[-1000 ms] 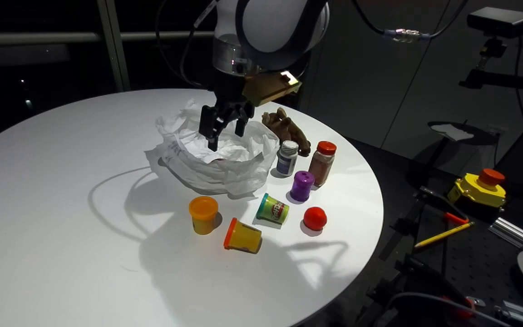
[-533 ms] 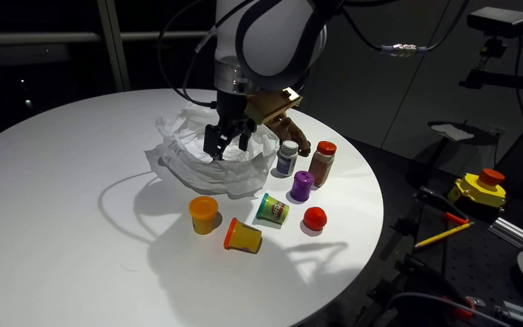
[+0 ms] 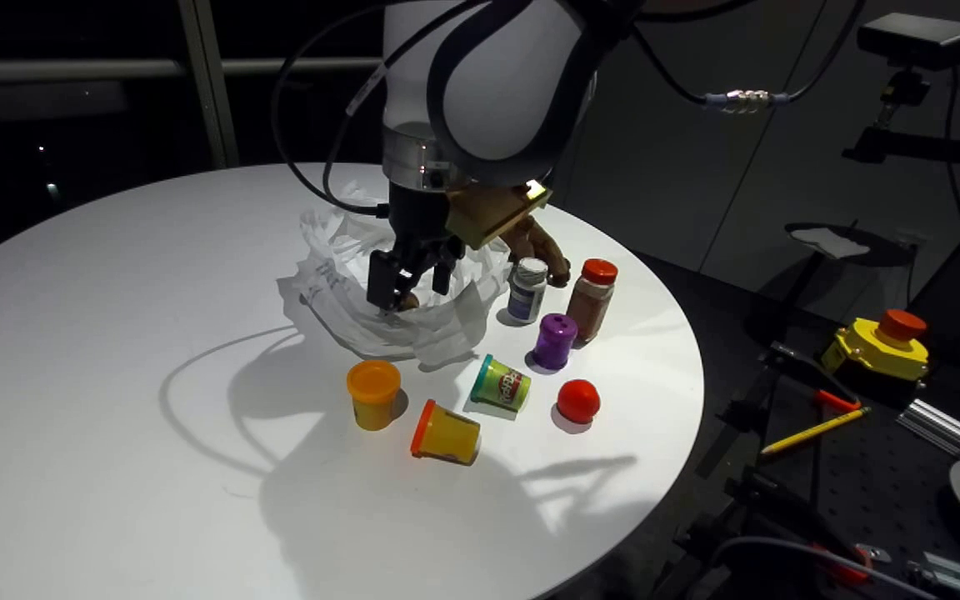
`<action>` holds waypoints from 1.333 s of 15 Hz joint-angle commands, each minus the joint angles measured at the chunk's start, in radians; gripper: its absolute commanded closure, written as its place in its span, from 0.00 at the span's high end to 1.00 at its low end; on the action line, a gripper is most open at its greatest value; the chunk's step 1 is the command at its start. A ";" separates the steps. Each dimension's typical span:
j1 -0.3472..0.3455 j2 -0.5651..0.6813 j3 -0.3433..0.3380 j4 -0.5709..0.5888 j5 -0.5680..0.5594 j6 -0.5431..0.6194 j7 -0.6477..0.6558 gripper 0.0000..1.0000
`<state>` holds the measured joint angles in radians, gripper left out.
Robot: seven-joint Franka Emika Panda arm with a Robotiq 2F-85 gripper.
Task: Pick up all the objects from plastic bag and put it on the table.
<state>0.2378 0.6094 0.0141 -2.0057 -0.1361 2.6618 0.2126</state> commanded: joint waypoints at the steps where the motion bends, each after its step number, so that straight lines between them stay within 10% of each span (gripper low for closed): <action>1: 0.043 0.020 -0.047 0.013 -0.041 0.037 0.026 1.00; 11: 0.099 0.090 -0.094 0.088 -0.065 0.070 0.058 1.00; 12: 0.099 0.088 -0.095 0.094 -0.062 0.070 0.062 0.75; 20: 0.107 0.073 -0.135 0.090 -0.076 0.065 0.094 0.18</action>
<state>0.3221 0.6865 -0.0882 -1.9171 -0.1941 2.7184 0.2722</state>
